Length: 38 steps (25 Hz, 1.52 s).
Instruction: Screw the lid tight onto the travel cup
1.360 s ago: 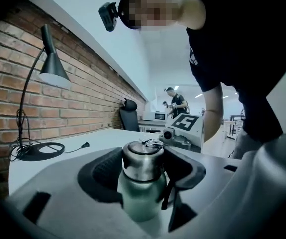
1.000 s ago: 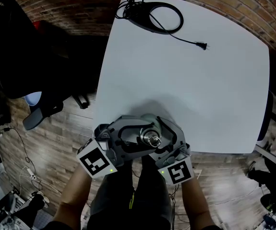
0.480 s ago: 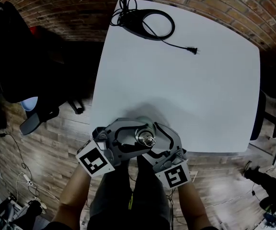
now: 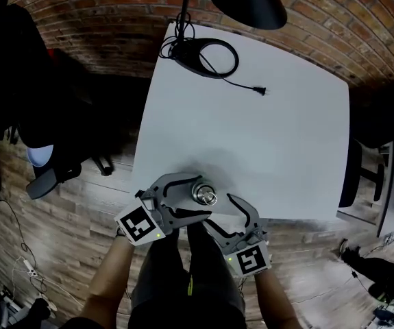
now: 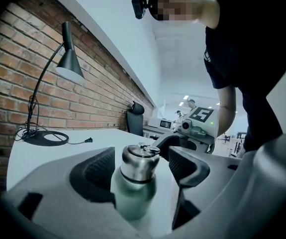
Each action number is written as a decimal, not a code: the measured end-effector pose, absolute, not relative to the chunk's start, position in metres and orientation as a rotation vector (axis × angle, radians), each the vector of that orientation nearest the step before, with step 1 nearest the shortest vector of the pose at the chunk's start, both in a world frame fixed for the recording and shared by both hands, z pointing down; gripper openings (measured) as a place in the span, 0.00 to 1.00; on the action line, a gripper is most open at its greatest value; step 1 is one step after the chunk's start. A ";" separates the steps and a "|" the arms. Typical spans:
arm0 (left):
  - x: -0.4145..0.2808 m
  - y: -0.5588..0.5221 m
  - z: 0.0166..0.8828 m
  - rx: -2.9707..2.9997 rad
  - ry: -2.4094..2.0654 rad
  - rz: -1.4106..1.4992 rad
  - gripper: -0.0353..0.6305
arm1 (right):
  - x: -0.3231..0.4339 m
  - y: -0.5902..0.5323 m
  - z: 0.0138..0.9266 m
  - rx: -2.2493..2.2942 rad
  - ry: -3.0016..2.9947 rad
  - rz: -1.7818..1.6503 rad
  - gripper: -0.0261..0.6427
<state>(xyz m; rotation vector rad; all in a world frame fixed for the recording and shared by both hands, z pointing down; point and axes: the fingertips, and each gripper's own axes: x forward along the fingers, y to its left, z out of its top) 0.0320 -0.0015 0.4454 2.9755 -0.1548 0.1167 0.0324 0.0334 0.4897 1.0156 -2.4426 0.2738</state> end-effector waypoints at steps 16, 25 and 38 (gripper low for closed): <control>-0.004 0.011 0.397 2.996 -0.414 0.209 0.33 | 0.061 0.040 0.399 1.212 -2.371 0.141 0.06; -0.012 -0.001 0.393 2.855 -0.624 0.306 0.14 | 0.069 0.043 0.353 1.305 -2.455 0.198 0.06; -0.037 -0.031 0.305 2.960 -0.945 0.217 0.10 | 0.111 0.024 0.312 1.479 -2.545 0.342 0.06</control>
